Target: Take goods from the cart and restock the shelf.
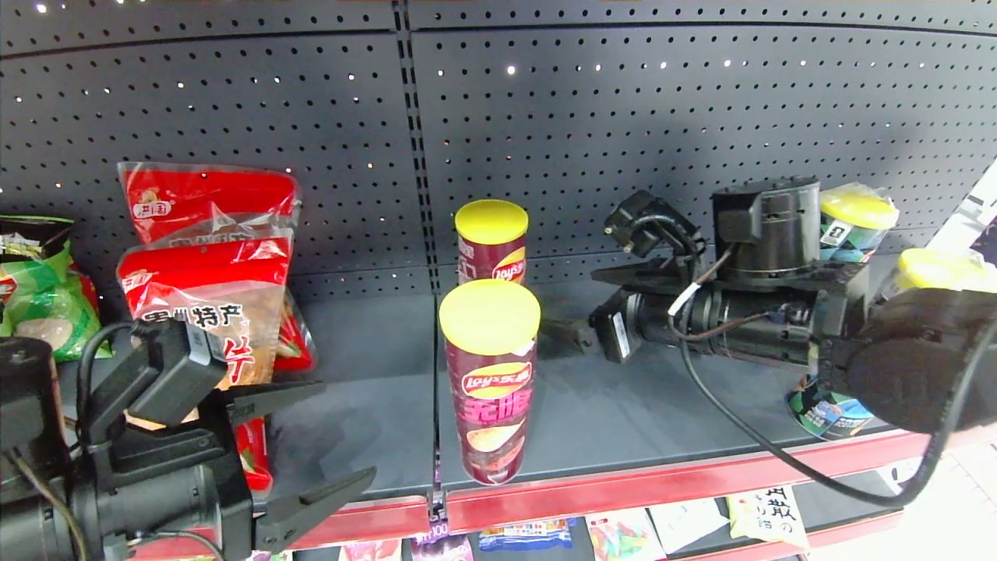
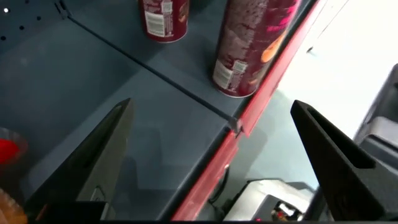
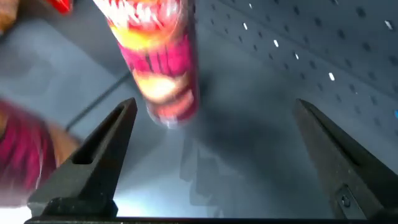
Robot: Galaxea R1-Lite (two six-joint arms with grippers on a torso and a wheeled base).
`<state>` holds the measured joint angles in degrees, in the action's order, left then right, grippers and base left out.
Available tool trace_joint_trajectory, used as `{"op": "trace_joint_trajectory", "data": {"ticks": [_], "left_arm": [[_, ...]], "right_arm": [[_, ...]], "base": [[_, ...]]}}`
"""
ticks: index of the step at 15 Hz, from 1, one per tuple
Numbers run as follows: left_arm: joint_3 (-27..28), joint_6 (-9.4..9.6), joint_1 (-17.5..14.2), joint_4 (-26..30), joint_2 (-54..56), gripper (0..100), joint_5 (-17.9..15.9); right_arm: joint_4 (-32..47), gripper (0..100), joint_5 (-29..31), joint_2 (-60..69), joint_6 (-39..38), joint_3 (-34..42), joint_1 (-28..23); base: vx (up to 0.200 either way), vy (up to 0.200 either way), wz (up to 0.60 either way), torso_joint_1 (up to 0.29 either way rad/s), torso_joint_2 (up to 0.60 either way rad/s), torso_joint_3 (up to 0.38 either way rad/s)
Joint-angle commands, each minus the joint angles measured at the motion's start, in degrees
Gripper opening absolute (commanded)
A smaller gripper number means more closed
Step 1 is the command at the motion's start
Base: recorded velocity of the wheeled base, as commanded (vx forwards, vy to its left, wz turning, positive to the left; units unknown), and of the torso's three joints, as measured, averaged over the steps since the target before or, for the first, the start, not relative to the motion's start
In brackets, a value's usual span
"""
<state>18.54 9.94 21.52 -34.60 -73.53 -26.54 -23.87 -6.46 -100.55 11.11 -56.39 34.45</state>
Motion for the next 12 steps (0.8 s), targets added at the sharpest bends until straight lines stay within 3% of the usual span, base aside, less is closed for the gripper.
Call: {"op": "trace_joint_trajectory", "data": {"ticks": [1, 6, 7, 9, 12], "left_arm": [[1.4, 1.14, 0.5, 0.0, -3.9, 100, 1.4], [1.7, 1.58, 2.2, -0.4, -7.5, 100, 1.8], [2.6, 1.84, 4.0, -0.3, -9.1, 100, 3.0], [4.7, 1.84, 4.1, -0.3, -11.3, 100, 3.9], [5.7, 1.93, 4.1, -0.4, -14.3, 100, 4.0]], "right_arm": [[0.1, 100, 0.0, 6.3, 0.1, 5.7, -0.4], [0.1, 100, 0.0, 13.4, 0.3, 12.1, 0.4], [0.1, 100, -0.1, 21.0, 0.3, 19.6, 4.8], [-0.3, 100, -0.2, 25.9, 0.5, 24.4, 6.2], [-0.3, 100, -0.2, 31.4, 0.5, 26.0, 6.2]], "base": [[0.0, 0.0, 0.0, 0.0, 0.0, 0.0], [0.0, 0.0, 0.0, 0.0, 0.0, 0.0], [0.0, 0.0, 0.0, 0.0, 0.0, 0.0], [0.0, 0.0, 0.0, 0.0, 0.0, 0.0], [0.0, 0.0, 0.0, 0.0, 0.0, 0.0]]}}
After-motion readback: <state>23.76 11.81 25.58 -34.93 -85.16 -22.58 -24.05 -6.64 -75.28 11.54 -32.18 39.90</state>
